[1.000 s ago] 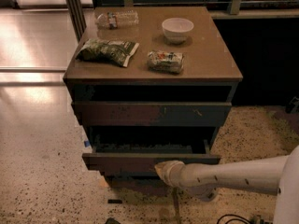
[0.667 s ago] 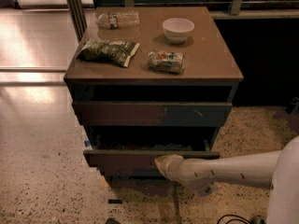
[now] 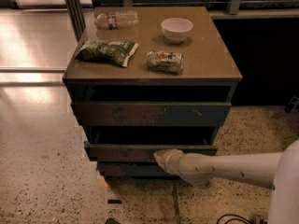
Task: Close middle drawer
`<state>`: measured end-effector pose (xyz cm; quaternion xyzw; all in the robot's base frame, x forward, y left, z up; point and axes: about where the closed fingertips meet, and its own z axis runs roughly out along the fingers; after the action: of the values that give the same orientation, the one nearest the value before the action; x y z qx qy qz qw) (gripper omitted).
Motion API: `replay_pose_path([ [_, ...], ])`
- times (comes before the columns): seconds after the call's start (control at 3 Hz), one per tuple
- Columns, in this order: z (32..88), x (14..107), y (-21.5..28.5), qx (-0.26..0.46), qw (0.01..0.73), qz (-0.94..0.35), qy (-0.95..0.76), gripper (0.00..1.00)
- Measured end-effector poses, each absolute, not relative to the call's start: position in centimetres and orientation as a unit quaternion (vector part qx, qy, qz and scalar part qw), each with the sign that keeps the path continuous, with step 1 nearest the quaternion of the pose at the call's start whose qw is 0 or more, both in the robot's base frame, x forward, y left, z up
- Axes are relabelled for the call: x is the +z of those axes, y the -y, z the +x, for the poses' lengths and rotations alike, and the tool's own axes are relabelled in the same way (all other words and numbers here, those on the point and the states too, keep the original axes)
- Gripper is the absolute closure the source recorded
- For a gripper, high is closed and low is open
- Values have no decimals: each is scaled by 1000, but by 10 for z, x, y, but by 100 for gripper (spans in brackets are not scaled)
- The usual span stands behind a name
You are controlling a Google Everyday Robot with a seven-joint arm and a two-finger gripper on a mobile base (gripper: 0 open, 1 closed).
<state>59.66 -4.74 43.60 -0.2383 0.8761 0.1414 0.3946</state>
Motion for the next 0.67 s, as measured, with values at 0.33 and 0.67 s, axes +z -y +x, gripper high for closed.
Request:
replay_pose_path([
  [0.33, 613, 442, 47, 131, 409, -238, -871, 100],
  [0.67, 630, 447, 48, 121, 423, -233, -868, 100],
])
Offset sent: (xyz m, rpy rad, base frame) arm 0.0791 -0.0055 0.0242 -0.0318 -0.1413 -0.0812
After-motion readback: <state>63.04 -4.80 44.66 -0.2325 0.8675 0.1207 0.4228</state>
